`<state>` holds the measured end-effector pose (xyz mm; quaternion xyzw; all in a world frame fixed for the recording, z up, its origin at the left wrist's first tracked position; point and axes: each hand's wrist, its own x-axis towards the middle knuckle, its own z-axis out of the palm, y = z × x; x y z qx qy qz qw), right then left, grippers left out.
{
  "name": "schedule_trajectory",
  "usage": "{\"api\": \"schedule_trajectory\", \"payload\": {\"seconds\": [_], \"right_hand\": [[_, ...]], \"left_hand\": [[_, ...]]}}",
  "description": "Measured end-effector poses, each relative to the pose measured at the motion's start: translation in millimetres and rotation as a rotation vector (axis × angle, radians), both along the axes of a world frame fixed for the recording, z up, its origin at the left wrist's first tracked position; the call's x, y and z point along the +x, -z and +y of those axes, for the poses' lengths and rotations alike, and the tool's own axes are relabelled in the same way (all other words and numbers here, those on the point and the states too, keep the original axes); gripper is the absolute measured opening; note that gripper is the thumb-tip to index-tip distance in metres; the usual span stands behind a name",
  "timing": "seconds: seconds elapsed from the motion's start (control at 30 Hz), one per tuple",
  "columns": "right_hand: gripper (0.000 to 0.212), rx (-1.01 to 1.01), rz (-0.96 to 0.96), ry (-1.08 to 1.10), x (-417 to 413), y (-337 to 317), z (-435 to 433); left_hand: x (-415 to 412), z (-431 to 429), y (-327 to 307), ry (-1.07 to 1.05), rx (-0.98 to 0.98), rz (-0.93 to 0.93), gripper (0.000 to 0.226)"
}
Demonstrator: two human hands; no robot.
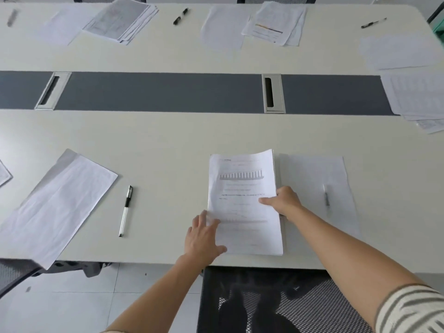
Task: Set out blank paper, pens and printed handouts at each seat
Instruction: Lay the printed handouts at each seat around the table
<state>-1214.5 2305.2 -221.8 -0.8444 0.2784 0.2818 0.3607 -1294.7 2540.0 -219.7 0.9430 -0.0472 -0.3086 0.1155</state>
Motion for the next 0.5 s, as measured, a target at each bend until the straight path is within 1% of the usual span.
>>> {"api": "schedule_trajectory", "payload": {"seconds": [0.03, 0.07, 0.13, 0.17, 0.2, 0.23, 0.3, 0.37, 0.5], "right_hand": [[0.044, -0.059, -0.018, -0.039, -2.0, -2.9, -7.2], [0.042, -0.143, -0.066, -0.063, -5.6, -8.0, -14.5], [0.019, -0.336, -0.186, -0.089, -19.6, -16.4, -33.0], [0.025, -0.429, -0.245, -0.088, -29.5, -16.5, -44.8], [0.037, -0.501, -0.266, -0.111, -40.0, -14.7, -57.6], [0.049, -0.537, -0.234, -0.139, -50.6, -10.2, -69.6], [0.069, -0.509, -0.073, -0.161, -68.8, -0.9, -85.5], [0.075, -0.445, 0.030, -0.151, -78.6, 11.1, -92.8], [0.075, -0.447, -0.011, -0.180, -79.4, 17.7, -89.1]], "left_hand": [[-1.6, -1.7, 3.1, 0.042, 0.034, -0.011, 0.081], [-2.2, -2.8, 5.3, 0.074, 0.061, -0.021, 0.084], [-3.3, -4.1, 9.2, 0.125, 0.095, -0.024, 0.090], [-3.9, -4.2, 10.7, 0.145, 0.103, -0.025, 0.093], [-4.9, -4.0, 12.1, 0.161, 0.108, -0.025, 0.096], [-5.8, -3.5, 13.4, 0.172, 0.110, -0.028, 0.097], [-6.6, -2.0, 14.7, 0.179, 0.098, -0.041, 0.094], [-6.2, -1.4, 14.2, 0.177, 0.083, -0.062, 0.088], [-4.0, -2.2, 11.9, 0.177, 0.078, -0.071, 0.082]]}}
